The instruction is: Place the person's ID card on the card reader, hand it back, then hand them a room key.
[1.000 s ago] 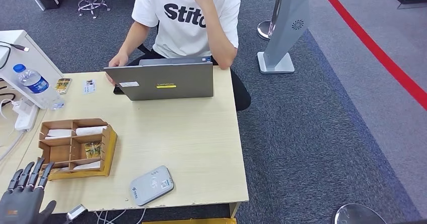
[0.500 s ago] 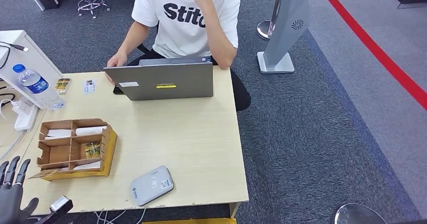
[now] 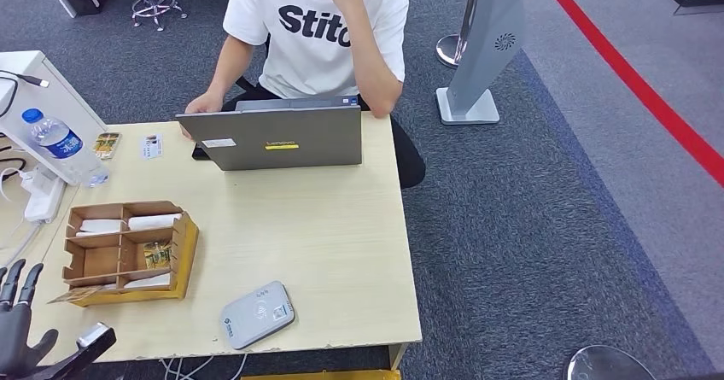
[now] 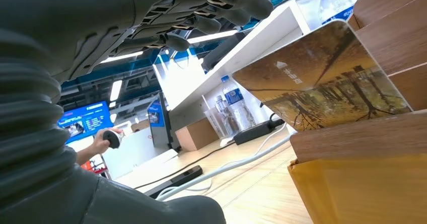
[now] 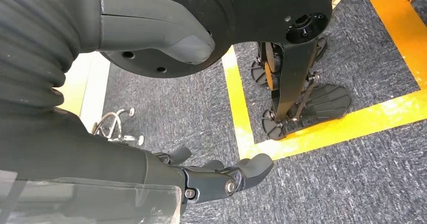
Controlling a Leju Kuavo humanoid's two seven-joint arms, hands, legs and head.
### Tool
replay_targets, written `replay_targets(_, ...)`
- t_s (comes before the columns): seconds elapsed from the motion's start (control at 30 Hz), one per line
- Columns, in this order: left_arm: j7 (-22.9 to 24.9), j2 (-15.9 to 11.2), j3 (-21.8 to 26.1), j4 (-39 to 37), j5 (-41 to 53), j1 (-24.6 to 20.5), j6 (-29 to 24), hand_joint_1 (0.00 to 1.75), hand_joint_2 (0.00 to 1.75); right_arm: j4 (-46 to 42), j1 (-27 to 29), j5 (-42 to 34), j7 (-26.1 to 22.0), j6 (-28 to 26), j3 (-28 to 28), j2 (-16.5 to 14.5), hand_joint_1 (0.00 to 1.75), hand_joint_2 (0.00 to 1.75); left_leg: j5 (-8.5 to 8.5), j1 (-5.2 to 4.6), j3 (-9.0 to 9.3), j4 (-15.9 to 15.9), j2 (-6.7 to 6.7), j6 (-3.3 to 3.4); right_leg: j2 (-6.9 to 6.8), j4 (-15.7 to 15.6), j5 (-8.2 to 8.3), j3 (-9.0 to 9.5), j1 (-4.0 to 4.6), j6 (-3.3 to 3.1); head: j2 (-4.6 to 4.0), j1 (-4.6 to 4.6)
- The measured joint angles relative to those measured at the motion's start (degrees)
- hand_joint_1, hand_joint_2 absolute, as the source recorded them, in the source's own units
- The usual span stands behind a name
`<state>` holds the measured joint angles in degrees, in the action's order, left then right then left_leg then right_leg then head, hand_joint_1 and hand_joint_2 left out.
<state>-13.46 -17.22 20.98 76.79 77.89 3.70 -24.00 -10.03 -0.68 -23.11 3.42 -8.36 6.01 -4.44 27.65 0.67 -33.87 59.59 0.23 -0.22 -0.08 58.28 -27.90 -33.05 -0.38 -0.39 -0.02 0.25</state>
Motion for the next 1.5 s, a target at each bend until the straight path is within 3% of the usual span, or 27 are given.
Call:
replay_targets(0.47, 0.3, 0.0, -0.3, -3.4, 1.4, -2.5, 1.1, 0.0, 1.75, 0.0, -0.2, 0.8, 0.4, 0.8, 0.4, 0.0, 0.0, 1.75, 0.0, 0.0, 0.0, 0.0, 0.01, 0.0, 0.01, 0.0, 0.0, -0.03, 0.0, 0.0, 0.0, -0.01)
replay_targets(0.9, 1.4, 0.8, -7.0, -5.9, 3.1, -6.2, 1.9, 0.0, 1.75, 0.0, -0.3, 0.9, 0.7, 1.0, 0.9, 0.0, 0.0, 1.75, -0.03, -0.01, 0.01, 0.0, 0.04, -0.03, 0.03, 0.0, 0.06, -0.05, 0.0, -0.05, 0.0, -0.01)
replay_targets(1.5, 3.4, 0.9, -9.1, -5.6, 2.6, -7.0, 3.0, 0.0, 1.75, 0.0, -0.4, 1.0, 1.1, -0.5, 0.9, 0.0, 0.0, 1.75, -0.04, -0.01, 0.0, 0.0, 0.05, -0.05, 0.04, 0.0, 0.06, -0.07, 0.0, -0.06, 0.01, -0.01)
